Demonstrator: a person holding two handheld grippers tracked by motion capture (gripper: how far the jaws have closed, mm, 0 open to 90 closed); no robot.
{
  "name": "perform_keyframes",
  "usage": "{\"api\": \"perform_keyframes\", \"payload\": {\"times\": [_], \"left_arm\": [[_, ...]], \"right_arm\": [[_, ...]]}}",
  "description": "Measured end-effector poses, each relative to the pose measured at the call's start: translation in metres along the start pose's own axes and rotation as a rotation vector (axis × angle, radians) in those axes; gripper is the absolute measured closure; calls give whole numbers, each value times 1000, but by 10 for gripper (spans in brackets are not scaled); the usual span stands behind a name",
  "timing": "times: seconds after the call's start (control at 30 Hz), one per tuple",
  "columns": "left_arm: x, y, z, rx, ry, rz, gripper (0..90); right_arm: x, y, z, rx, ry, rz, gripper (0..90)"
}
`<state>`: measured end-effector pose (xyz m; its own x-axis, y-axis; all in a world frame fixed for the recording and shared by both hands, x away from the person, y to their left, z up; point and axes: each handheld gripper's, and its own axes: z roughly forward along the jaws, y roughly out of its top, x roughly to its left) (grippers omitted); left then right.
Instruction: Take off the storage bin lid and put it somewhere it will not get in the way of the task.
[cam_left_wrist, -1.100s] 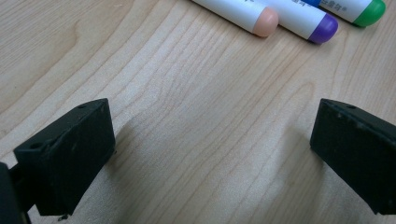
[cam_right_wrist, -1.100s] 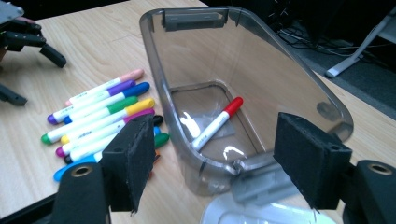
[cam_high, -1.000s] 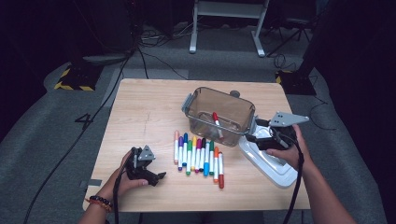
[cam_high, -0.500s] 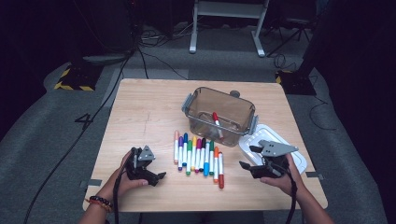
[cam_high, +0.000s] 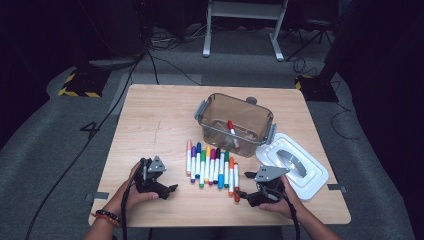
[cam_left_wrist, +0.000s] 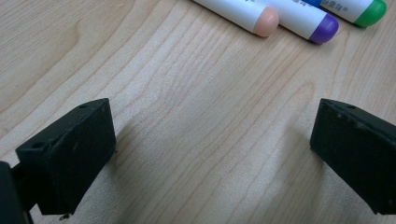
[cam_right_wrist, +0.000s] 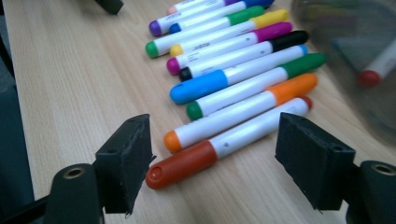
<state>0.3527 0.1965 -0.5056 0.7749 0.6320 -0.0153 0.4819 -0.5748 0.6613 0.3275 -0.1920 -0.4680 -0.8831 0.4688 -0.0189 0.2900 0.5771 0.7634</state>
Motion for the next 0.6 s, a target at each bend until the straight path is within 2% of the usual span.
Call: {"api": "perform_keyframes", "payload": {"times": [0.1, 0.2, 0.43, 0.6], "left_arm": [[0, 0, 0, 0, 1, 2, 4], [0, 0, 0, 0, 0, 0, 4], [0, 0, 0, 0, 0, 0, 4], [0, 0, 0, 0, 0, 0, 4]], "right_arm": [[5, 1, 8, 24, -4, -20, 271], [4, 1, 14, 44, -17, -27, 278], [-7, -8, 14, 63, -29, 32, 284], [-5, -7, 16, 59, -28, 37, 286]]}}
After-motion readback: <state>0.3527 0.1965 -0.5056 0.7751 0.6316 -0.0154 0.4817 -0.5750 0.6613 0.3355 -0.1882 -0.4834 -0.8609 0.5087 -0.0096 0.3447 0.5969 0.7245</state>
